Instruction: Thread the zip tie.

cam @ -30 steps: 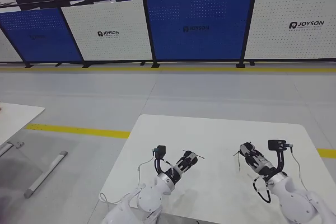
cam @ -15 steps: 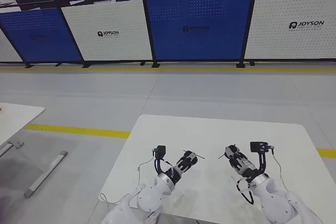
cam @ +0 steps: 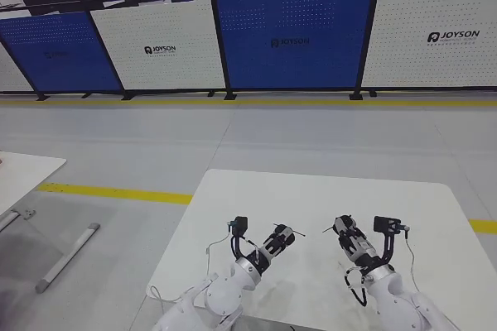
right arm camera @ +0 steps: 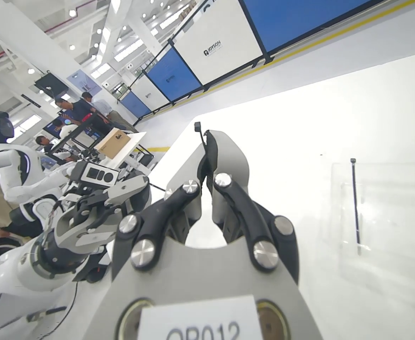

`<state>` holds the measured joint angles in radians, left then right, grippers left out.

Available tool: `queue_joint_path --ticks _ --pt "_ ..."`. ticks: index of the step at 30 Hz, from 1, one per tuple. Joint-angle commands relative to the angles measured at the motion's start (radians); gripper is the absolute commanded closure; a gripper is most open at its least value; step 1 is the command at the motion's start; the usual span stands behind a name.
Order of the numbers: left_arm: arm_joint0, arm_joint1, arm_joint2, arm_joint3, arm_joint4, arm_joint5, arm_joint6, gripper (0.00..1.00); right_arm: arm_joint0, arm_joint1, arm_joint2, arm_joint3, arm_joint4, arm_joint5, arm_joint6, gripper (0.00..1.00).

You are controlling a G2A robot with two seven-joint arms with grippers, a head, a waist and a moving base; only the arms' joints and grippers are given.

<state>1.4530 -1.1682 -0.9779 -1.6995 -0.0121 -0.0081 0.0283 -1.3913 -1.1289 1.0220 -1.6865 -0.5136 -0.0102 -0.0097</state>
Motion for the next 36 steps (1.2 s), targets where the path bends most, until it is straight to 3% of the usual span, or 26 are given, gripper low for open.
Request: queue_joint_path --ticks 1,17,24,36 --pt "-0.006 -0.004 0.010 0.010 0.003 -0.009 -0.002 1.00 -0.014 -0.005 -0.010 -0.007 -0.011 0.015 -0.038 1.00" --pt "-0.016 -0.011 0.024 0.024 0.015 -0.015 0.018 1.00 -0.025 -0.013 -0.017 -0.008 0.015 0.021 -0.032 1.00" --pt "-0.016 -0.011 0.024 0.024 0.015 -0.015 0.018 1.00 -0.026 -0.019 -0.001 -0.002 0.071 -0.037 0.005 1.00" --pt "-0.016 -0.011 0.024 0.024 0.015 -0.015 0.018 1.00 -0.031 -0.026 -0.003 -0.014 0.066 -0.011 0.007 1.00"
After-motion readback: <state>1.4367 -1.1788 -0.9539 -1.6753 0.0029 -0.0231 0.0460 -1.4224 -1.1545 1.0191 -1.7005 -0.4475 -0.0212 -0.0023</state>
